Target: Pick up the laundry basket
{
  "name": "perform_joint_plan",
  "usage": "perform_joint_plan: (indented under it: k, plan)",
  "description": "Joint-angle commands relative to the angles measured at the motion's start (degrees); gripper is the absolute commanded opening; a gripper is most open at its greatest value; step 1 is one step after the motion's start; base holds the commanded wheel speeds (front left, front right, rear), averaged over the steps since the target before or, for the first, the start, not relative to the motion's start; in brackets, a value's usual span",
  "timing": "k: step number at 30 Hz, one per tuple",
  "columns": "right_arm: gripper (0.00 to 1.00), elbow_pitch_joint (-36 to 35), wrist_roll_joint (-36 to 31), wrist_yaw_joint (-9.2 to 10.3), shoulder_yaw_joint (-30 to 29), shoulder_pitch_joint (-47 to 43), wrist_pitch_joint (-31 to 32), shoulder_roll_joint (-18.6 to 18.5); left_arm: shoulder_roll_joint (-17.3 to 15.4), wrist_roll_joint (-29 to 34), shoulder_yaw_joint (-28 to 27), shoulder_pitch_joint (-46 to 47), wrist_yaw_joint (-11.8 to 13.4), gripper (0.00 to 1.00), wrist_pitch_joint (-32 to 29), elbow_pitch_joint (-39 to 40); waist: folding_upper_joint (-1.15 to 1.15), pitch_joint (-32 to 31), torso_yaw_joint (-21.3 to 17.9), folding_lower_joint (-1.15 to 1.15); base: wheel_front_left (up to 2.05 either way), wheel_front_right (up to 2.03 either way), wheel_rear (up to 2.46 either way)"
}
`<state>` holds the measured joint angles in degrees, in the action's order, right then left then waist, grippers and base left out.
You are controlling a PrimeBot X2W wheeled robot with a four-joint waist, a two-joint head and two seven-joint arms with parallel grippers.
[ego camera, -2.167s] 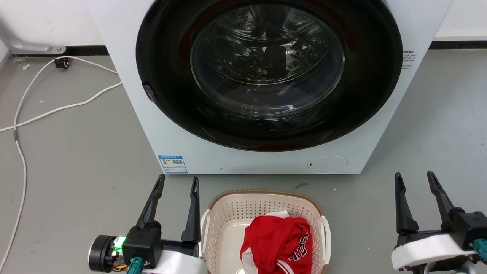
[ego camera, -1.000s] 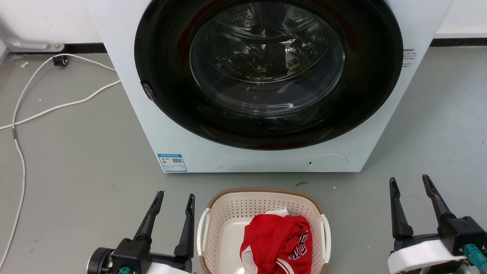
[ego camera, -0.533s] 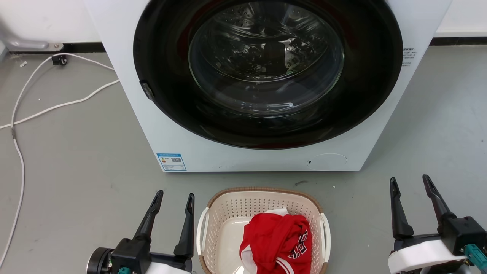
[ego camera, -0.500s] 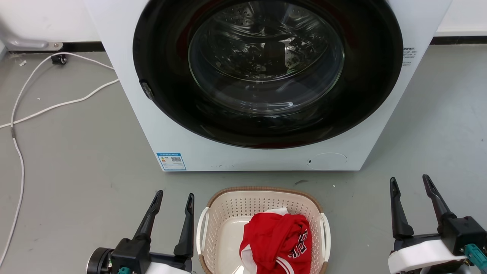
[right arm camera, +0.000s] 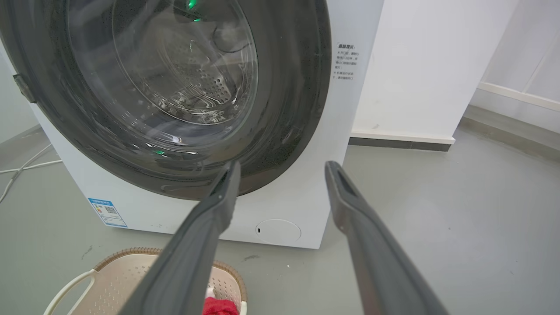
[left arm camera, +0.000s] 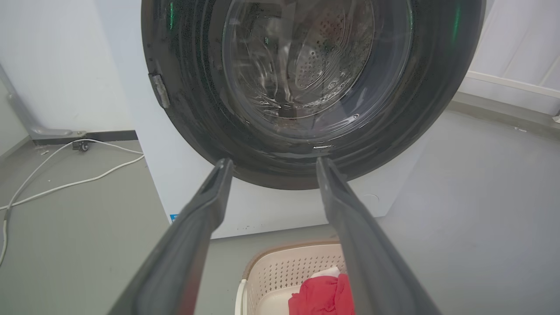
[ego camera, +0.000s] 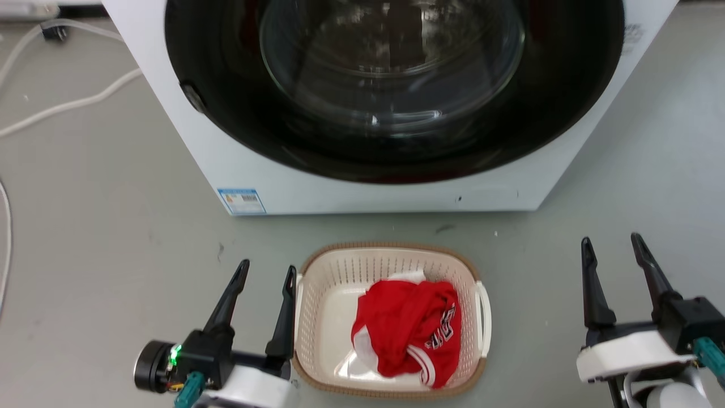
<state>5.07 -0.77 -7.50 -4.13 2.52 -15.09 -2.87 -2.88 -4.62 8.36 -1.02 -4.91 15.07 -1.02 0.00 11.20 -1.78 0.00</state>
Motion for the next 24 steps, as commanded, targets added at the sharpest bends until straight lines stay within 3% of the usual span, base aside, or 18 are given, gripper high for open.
perform_joint_plan:
  k: [1, 13, 24]
  plan:
    - [1.00, 0.4, -0.4, 0.02, 0.0, 1.6, -0.1, 0.0, 0.0, 0.2, -0.3, 1.7, -0.3, 1.00, 0.2, -0.7, 0.00, 4.2, -0.6, 0.00, 0.00, 0.00, 0.00]
    - [1.00, 11.3, -0.4, 0.02, 1.7, 14.3, -0.1, 0.0, -2.2, -0.6, -1.6, 14.8, -2.4, 1.00, 0.2, -15.1, 0.00, 19.5, -1.3, 0.00, 0.00, 0.00, 0.00]
    - [1.00, 27.9, 0.8, 0.02, 3.5, 26.1, 4.2, 0.0, -7.7, -3.0, 5.0, 28.2, -2.5, 1.00, 0.1, -31.1, 0.00, 28.3, -1.1, 0.00, 0.00, 0.00, 0.00]
